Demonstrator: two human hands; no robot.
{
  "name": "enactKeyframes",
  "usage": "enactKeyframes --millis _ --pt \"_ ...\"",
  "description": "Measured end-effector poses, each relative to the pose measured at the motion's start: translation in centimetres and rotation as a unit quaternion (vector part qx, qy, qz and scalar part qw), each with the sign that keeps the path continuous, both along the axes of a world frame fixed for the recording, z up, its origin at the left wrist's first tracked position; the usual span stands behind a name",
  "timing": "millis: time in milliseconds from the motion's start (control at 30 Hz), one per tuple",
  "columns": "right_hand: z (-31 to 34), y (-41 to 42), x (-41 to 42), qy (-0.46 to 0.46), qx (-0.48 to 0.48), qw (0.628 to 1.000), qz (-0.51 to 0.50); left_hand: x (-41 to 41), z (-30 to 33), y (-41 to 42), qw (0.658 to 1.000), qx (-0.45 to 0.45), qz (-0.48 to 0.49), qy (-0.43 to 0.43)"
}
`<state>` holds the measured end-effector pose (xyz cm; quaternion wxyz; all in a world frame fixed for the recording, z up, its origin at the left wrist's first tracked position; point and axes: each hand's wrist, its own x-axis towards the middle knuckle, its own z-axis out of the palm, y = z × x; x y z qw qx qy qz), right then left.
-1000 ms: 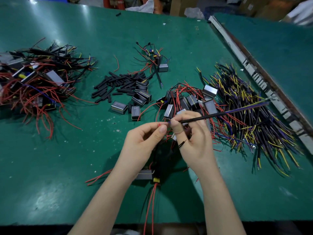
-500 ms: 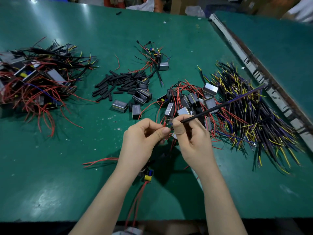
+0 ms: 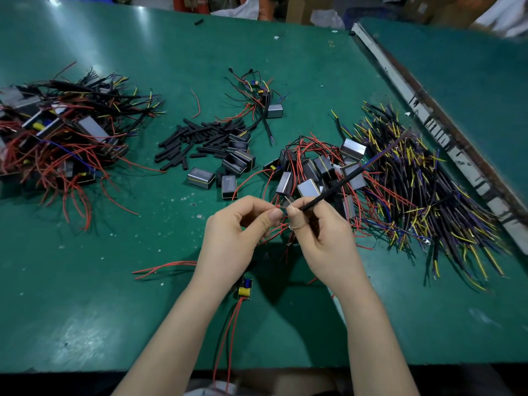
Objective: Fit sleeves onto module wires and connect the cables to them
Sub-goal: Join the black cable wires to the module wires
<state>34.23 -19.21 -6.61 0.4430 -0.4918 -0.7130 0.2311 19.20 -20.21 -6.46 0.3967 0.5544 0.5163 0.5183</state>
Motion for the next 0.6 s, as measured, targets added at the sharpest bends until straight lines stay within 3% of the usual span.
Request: enactKeyframes --millis 200,400,600 --pt "0.7 -0.2 0.0 -0.005 -0.014 1.000 0.012 0.1 0.3 -0.3 0.999 0.032 -0.012 0.042" --pt "1.3 -0.6 -0.5 0.056 -0.055 0.997 0.012 0.2 0.4 -0.3 0.994 0.062 -0.023 0.084" --pt "1.3 -0.7 -0.4 0.041 -0.067 0.997 0.008 0.1 0.5 -0.6 0.995 0.070 -0.012 0.066"
